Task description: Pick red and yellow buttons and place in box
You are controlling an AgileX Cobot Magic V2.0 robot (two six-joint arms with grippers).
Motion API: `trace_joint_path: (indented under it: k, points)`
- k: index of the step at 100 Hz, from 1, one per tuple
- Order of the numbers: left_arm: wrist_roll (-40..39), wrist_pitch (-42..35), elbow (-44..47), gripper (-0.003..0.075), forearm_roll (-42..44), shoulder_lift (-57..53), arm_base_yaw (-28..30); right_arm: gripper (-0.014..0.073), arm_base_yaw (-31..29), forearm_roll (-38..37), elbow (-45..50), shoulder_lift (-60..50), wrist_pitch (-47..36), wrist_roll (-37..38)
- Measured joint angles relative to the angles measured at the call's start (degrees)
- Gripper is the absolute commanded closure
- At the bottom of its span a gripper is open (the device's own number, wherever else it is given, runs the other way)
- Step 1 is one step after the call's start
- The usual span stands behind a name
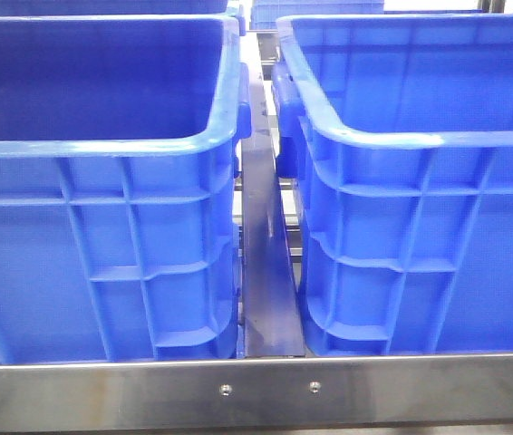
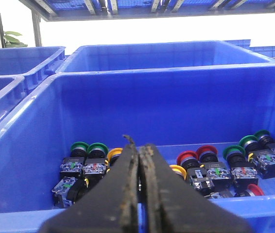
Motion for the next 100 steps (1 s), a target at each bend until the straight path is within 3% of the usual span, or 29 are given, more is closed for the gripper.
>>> trace_joint_path:
  k: [12, 22, 47, 65, 100]
  points:
    - [0.0, 0.0, 0.0, 0.0739, 0.0, 0.0, 0.0, 0.0688, 4.6, -11.0, 6.1, -4.7, -7.4, 10.5]
    - [0.0, 0.0, 0.0, 0.0739, 0.0, 0.0, 0.0, 0.0688, 5.1, -14.5, 11.1, -9.2, -11.5, 14.8]
    - [0.0, 0.0, 0.0, 0.0739, 0.0, 0.0, 0.0, 0.0688, 2.6, -16.0, 21.5, -20.8, -13.4, 17.0]
    - [0.0, -0.1, 0.0, 0.0739, 0.0, 0.0, 0.0, 0.0688, 2.0, -16.6, 28.3, -22.6, -16.0, 19.3]
    - [0.0, -0.1, 0.0, 0.0739, 0.0, 0.0, 0.0, 0.0688, 2.0, -18.2, 29.1, -22.6, -20.3, 20.5]
